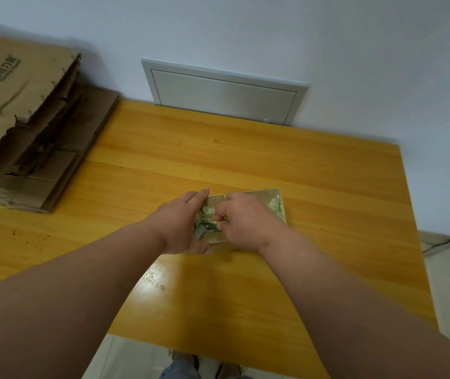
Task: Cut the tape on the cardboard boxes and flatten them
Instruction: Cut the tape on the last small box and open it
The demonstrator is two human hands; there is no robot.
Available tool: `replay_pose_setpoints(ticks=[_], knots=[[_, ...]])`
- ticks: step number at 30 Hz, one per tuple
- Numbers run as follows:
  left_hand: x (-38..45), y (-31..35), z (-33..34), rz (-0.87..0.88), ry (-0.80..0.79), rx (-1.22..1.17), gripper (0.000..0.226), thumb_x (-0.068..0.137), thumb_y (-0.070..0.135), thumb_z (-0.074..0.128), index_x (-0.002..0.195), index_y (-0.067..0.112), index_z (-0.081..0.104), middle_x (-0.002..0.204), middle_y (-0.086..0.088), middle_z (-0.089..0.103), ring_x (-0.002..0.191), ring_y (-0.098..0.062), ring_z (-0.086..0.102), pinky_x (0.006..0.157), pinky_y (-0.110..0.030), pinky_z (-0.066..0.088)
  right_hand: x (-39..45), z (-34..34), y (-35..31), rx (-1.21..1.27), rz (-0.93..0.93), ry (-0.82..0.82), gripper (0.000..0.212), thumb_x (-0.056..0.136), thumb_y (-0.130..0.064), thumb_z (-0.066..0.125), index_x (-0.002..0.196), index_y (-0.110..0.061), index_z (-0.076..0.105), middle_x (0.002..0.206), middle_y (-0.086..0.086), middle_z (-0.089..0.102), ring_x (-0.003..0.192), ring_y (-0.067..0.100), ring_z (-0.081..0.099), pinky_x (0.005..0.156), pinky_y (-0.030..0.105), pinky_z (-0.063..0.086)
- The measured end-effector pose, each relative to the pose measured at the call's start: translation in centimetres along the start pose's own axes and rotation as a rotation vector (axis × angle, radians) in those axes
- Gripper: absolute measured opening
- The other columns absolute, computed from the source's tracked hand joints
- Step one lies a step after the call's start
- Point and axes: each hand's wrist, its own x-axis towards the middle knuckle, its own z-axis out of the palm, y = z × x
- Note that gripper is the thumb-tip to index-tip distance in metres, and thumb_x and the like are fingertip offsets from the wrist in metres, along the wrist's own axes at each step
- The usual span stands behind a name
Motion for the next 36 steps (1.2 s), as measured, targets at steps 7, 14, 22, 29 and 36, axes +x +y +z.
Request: replay_pose_setpoints(ticks=[7, 14, 22, 29, 36], knots=[[0.1, 0.5, -0.2, -0.021, 0.011, 0.079, 0.131, 0.059, 0.063, 0.084, 0.157, 0.026, 0.005, 0.155, 0.006, 0.026, 0.130, -0.024, 0.044, 0.103, -0.036, 0.041, -1.3, -0.9, 3.2, -0.151, 0.155, 0.033, 0.018, 0.089, -0.009, 0.052, 0.089, -0.015, 0.068, 0.093, 0.002, 0.045, 0.084, 0.024, 0.051, 0.066, 0.030, 0.039], [0.3, 0.8, -0.5, -0.074, -0.017, 0.078, 0.131, 0.060, 0.060, 0.085, 0.157, 0.027, 0.003, 0.154, 0.008, 0.026, 0.133, -0.022, 0.040, 0.106, -0.038, 0.042, -3.3, -2.4, 6.6, -0.195, 0.266, 0.125, 0.019, 0.088, -0.007, 0.051, 0.088, -0.016, 0.068, 0.086, 0.001, 0.041, 0.082, 0.027, 0.055, 0.059, 0.031, 0.041], [0.4, 1.3, -0.7, -0.112, -0.030, 0.127, 0.132, 0.061, 0.062, 0.083, 0.157, 0.028, -0.001, 0.156, 0.006, 0.025, 0.136, -0.023, 0.040, 0.105, -0.038, 0.043, -5.1, -2.7, 8.0, -0.164, 0.274, 0.183, 0.023, 0.091, -0.009, 0.050, 0.100, -0.020, 0.069, 0.098, 0.003, 0.048, 0.087, 0.026, 0.053, 0.063, 0.031, 0.040], [0.2, 1.6, -0.7, -0.143, -0.034, 0.117, 0.133, 0.061, 0.063, 0.083, 0.157, 0.028, -0.001, 0.156, 0.006, 0.024, 0.135, -0.023, 0.040, 0.104, -0.037, 0.044, -6.2, -2.8, 8.9, -0.131, 0.263, 0.240, 0.021, 0.089, -0.009, 0.053, 0.097, -0.017, 0.071, 0.094, 0.003, 0.047, 0.087, 0.027, 0.054, 0.066, 0.032, 0.043], [0.0, 2.3, -0.2, -0.209, -0.014, 0.061, 0.135, 0.058, 0.066, 0.083, 0.158, 0.024, 0.003, 0.153, 0.005, 0.029, 0.131, -0.022, 0.044, 0.102, -0.037, 0.046, -7.1, -3.0, 10.1, -0.123, 0.339, 0.369, 0.029, 0.092, -0.006, 0.051, 0.112, -0.016, 0.070, 0.096, 0.003, 0.041, 0.093, 0.032, 0.054, 0.066, 0.031, 0.034]])
